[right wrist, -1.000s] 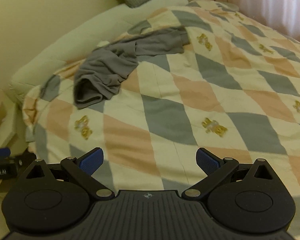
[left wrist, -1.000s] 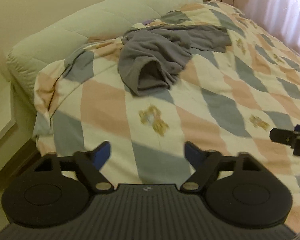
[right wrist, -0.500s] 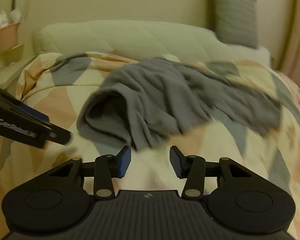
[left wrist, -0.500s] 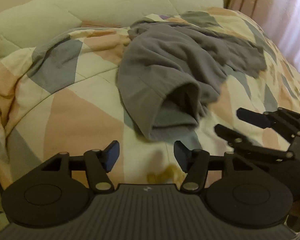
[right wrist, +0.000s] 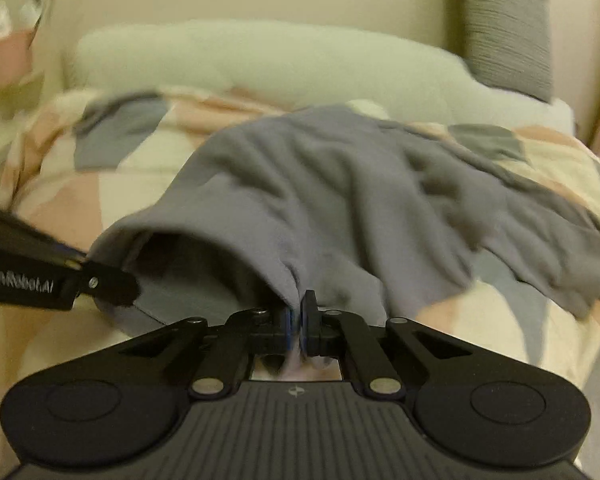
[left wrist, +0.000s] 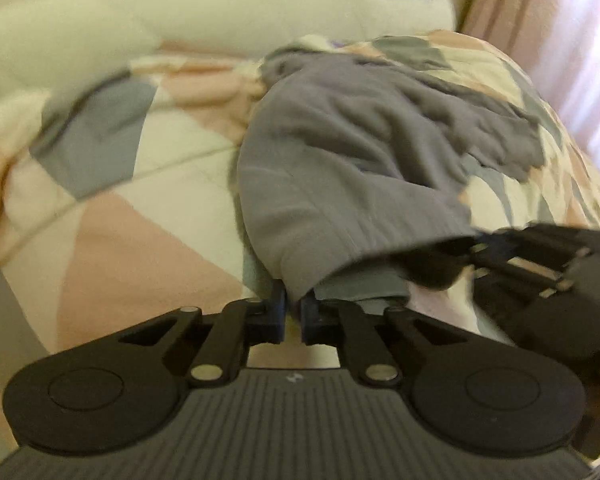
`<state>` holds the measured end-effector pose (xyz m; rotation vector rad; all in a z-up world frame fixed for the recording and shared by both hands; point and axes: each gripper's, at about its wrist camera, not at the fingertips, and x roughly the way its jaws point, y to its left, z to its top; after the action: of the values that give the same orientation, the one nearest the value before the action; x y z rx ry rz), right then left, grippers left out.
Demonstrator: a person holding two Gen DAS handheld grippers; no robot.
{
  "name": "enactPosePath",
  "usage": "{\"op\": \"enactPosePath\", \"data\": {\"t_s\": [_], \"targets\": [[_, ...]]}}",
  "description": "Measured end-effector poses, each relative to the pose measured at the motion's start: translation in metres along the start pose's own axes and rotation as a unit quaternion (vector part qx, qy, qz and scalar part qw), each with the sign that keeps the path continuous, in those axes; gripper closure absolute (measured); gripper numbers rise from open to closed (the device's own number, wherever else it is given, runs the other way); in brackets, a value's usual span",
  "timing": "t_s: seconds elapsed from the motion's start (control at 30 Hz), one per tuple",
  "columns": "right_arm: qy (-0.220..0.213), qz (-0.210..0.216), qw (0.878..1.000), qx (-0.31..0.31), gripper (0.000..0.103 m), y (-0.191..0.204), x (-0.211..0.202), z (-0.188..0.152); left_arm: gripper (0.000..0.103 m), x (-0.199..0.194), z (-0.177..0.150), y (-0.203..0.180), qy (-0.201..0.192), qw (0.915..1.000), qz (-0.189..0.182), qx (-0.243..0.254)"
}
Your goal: Fold clothes
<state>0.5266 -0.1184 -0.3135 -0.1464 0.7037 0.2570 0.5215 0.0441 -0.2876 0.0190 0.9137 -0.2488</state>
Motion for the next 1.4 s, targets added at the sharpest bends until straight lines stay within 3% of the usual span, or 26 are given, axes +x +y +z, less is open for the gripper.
{"op": "enactPosePath", "data": {"t_s": [0.13, 0.3, 0.5, 0.6, 0.7, 0.77, 0.83, 0.9, 0.93, 0.97, 1.0, 1.07, 1.2, 1.23, 1.4], "targets": [[-0.008, -0.037, 0.999, 0.014, 0.1, -0.013, -0.06, -0.006, 0.099, -0.047, -0.015, -0.034, -0.027, 0.9958, -0.023, 0.085], [-0.027, -0.11, 0.994, 0.001, 0.1, -0.005, -0.179, -0.031, 0.098, -0.135, -0.062, -0.1, -0.058, 0.9718, -0.07, 0.217], [-0.003, -0.177, 0.984, 0.01, 0.1, 0.02, -0.33, -0.087, 0.095, -0.229, -0.153, -0.155, -0.026, 0.9471, -0.125, 0.295], [0.033, -0.194, 0.98, 0.02, 0.1, 0.042, -0.394, -0.139, 0.093, -0.26, -0.214, -0.174, 0.012, 0.9368, -0.151, 0.315], [0.078, -0.205, 0.975, 0.042, 0.1, 0.063, -0.449, -0.202, 0.092, -0.276, -0.279, -0.185, 0.062, 0.9289, -0.151, 0.332], [0.121, -0.21, 0.969, 0.054, 0.1, 0.074, -0.471, -0.246, 0.091, -0.282, -0.32, -0.187, 0.095, 0.9263, -0.148, 0.333], [0.193, -0.201, 0.959, 0.06, 0.099, 0.082, -0.475, -0.29, 0.089, -0.281, -0.356, -0.19, 0.126, 0.9233, -0.135, 0.337], [0.261, -0.207, 0.941, 0.065, 0.093, 0.087, -0.476, -0.34, 0.088, -0.277, -0.382, -0.195, 0.141, 0.9171, -0.121, 0.353], [0.28, -0.209, 0.935, 0.064, 0.083, 0.09, -0.476, -0.358, 0.086, -0.275, -0.393, -0.199, 0.139, 0.9129, -0.113, 0.367], [0.295, -0.213, 0.93, 0.062, 0.073, 0.095, -0.478, -0.375, 0.081, -0.271, -0.402, -0.203, 0.129, 0.9069, -0.103, 0.387], [0.3, -0.214, 0.928, 0.061, 0.068, 0.099, -0.479, -0.387, 0.078, -0.269, -0.411, -0.207, 0.117, 0.8996, -0.094, 0.41], [0.291, -0.208, 0.932, 0.058, 0.052, 0.112, -0.483, -0.402, 0.073, -0.257, -0.425, -0.214, 0.086, 0.8802, -0.076, 0.46], [0.238, -0.207, 0.949, 0.013, 0.042, 0.133, -0.473, -0.41, 0.068, -0.217, -0.447, -0.219, 0.04, 0.8348, -0.05, 0.547], [0.225, -0.207, 0.952, -0.004, 0.042, 0.134, -0.465, -0.41, 0.067, -0.207, -0.448, -0.219, 0.04, 0.8328, -0.051, 0.55], [0.153, -0.186, 0.967, -0.082, 0.034, 0.148, -0.441, -0.406, 0.065, -0.179, -0.415, -0.19, 0.104, 0.8978, -0.116, 0.412]]}}
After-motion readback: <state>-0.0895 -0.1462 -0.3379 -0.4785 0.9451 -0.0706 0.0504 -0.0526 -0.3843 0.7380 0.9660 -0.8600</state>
